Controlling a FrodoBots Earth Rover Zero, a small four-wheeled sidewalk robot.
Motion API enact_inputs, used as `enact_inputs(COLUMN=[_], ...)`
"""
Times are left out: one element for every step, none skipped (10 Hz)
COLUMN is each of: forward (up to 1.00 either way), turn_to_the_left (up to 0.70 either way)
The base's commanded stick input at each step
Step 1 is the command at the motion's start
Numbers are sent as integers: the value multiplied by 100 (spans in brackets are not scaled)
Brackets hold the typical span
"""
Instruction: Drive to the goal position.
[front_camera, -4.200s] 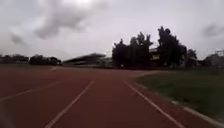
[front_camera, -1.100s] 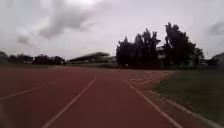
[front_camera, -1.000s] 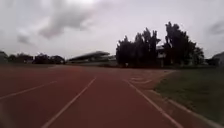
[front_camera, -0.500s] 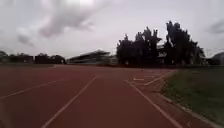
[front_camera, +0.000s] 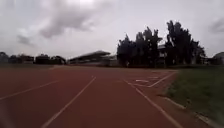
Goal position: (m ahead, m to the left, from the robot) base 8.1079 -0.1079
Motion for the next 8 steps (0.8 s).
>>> enact_inputs(forward=[70, 70, 70, 70, 70, 70, 70, 70], turn_to_the_left=[0, 0, 0, 0, 0, 0, 0, 0])
